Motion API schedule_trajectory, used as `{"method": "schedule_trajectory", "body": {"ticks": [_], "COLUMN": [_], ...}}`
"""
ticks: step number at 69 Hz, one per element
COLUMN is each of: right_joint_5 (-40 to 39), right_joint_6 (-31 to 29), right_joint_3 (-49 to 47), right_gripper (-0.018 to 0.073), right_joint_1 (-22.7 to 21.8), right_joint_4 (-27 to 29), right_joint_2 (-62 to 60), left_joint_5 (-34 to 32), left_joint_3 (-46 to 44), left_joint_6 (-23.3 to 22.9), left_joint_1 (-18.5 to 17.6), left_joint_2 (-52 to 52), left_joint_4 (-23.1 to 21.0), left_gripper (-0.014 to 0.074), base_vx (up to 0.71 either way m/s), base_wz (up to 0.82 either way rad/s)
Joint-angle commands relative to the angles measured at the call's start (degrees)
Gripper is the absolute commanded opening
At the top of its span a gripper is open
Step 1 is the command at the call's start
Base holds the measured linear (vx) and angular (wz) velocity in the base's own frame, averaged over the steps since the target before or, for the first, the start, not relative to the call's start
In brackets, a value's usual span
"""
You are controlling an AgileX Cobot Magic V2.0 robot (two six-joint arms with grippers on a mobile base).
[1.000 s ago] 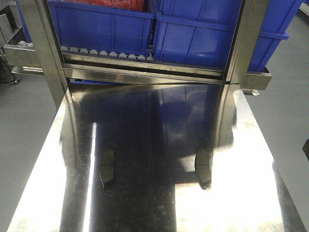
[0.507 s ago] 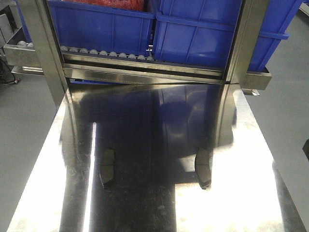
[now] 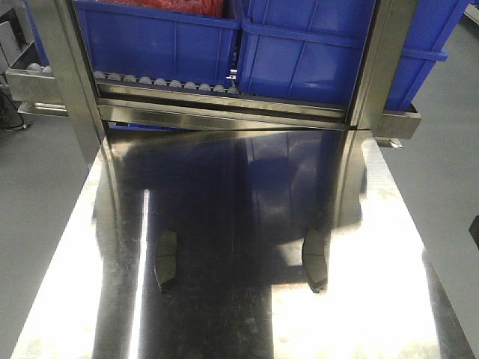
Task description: Move and align brake pads A on conveyor
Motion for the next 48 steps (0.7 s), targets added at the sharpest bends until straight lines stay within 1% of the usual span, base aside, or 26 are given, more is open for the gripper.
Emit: {"method": "schedule_trajectory", "body": {"ticks": [1,11,16,21,28,36,44,48], "right_joint_5": [-4.51,-4.51,-4.51,-4.51,-4.51,-4.51,-4.51,-4.46], "right_joint_6": [-0.15,-0.15,-0.15,-0.15,-0.15,-0.15,-0.15,-0.15], "right_joint_3": [-1.59,-1.59,-1.59,-1.59,-1.59,-1.59,-1.59,-1.59], "right_gripper": [0.0505,0.0505,0.0505,0.0505,0.0505,0.0505,0.0505,0.0505], "right_joint_1": [-0.25,-0.25,-0.25,-0.25,-0.25,-0.25,-0.25,-0.25], "right_joint_4": [-0.22,-0.22,-0.22,-0.22,-0.22,-0.22,-0.22,-0.22], "right_joint_2": [0.88,0.88,0.88,0.88,0.88,0.88,0.88,0.88], "left_joint_5": [0.12,0.54,0.28,0.2,0.14,0.08,0.2,-0.52], "left_joint_3": [-3.13,-4.88,-5.84,-7.33,-10.27,-15.05,-19.12,-21.07], "left_joint_6": [-0.4,0.67,1.21,2.69,3.53,3.39,1.33,-0.44], "left_joint_1": [-0.13,-0.13,-0.25,-1.51,-5.01,-10.64,-15.05,-17.31], "left_joint_2": [5.78,15.46,20.23,24.07,29.25,34.58,39.28,41.58], "left_joint_4": [-0.84,-1.56,-3.87,-5.77,-6.66,-6.66,-6.66,-6.59], "left_gripper": [0.0471,0.0471,0.0471,0.0471,0.0471,0.0471,0.0471,0.0471], "base_vx": [0.0,0.0,0.0,0.0,0.0,0.0,0.0,0.0], "base_wz": [0.0,0.0,0.0,0.0,0.0,0.0,0.0,0.0]}}
